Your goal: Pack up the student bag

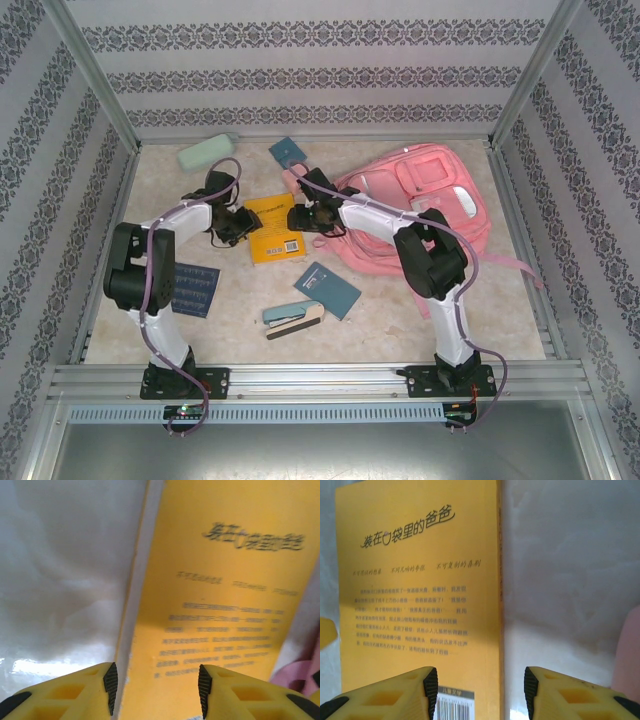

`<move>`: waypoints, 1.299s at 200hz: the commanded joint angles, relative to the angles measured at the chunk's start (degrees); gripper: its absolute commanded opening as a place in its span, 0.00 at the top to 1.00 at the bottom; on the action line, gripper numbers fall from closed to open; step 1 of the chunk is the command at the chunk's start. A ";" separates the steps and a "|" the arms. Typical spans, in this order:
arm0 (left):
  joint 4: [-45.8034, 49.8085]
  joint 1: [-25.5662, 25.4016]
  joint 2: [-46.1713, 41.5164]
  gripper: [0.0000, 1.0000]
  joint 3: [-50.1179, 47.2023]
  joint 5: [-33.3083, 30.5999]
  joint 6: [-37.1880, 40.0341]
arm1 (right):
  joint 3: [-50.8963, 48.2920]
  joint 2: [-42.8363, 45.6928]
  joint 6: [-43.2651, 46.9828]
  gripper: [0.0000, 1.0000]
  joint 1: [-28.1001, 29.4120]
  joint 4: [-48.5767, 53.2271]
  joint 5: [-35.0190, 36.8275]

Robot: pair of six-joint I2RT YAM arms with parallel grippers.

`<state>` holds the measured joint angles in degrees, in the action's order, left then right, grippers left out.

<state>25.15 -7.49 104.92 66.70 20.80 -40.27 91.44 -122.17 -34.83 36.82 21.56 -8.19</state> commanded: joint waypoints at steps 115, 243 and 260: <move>0.65 0.05 5.16 0.60 -2.60 0.06 1.89 | 5.20 -9.71 -3.05 0.52 0.51 -0.54 -11.47; 0.23 -0.07 5.93 0.62 -1.75 2.55 3.26 | -3.03 -3.48 -14.60 0.60 2.27 -24.23 -32.54; 0.68 -0.07 5.85 0.62 -1.29 2.67 3.74 | -2.55 -4.46 -14.58 0.56 2.28 -23.33 -31.63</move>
<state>25.56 -5.91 107.20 65.98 20.49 -37.87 87.94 -127.76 -47.59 34.96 6.09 -26.70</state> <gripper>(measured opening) 0.385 0.419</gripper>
